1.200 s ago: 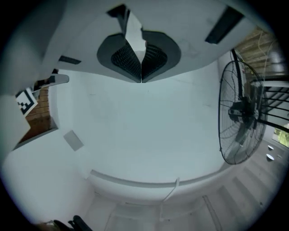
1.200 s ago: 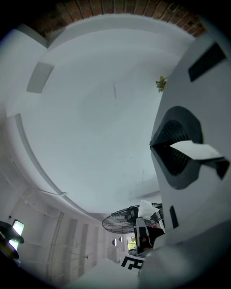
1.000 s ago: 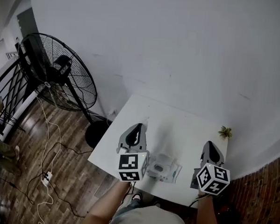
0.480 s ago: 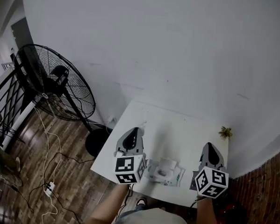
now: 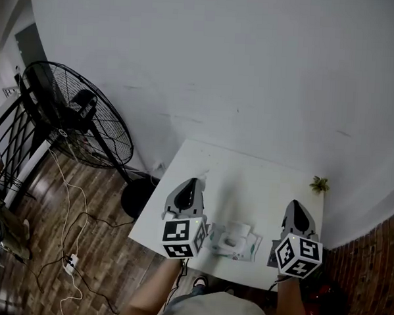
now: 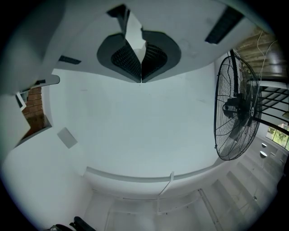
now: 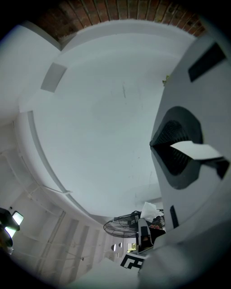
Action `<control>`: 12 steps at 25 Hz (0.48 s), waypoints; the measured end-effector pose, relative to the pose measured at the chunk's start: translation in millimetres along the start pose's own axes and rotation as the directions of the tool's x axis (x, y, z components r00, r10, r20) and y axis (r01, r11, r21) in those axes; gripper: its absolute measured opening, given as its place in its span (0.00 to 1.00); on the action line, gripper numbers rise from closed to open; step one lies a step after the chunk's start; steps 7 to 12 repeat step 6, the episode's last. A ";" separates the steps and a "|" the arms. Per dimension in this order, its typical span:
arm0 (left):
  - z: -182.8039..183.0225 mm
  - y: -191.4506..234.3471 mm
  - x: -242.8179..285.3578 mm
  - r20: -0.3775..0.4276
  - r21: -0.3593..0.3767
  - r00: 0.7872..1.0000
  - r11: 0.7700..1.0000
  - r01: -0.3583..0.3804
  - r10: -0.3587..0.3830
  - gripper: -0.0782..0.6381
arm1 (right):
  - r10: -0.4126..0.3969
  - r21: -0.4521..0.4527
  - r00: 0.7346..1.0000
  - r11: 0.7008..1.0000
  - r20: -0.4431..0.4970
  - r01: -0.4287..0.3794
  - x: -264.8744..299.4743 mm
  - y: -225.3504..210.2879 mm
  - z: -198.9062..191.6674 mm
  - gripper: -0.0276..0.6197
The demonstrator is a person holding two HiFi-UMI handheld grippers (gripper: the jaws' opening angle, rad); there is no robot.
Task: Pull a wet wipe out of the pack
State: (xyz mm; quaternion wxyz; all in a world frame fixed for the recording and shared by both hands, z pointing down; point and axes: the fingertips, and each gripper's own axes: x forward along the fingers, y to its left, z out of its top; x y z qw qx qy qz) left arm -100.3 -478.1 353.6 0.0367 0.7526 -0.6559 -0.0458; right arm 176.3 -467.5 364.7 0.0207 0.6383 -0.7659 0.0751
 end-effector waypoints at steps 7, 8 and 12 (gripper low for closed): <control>1.9 -7.6 -0.9 -0.003 -0.011 1.000 1.000 0.005 -0.005 0.13 | 0.005 0.007 1.000 1.000 -0.009 -0.005 -2.1 -4.2 0.1 0.04; 1.9 -7.6 -0.9 -0.003 -0.011 1.000 1.000 0.005 -0.005 0.13 | 0.005 0.007 1.000 1.000 -0.009 -0.005 -2.1 -4.2 0.1 0.04; 1.9 -7.6 -0.9 -0.003 -0.011 1.000 1.000 0.005 -0.005 0.13 | 0.005 0.007 1.000 1.000 -0.009 -0.005 -2.1 -4.2 0.1 0.04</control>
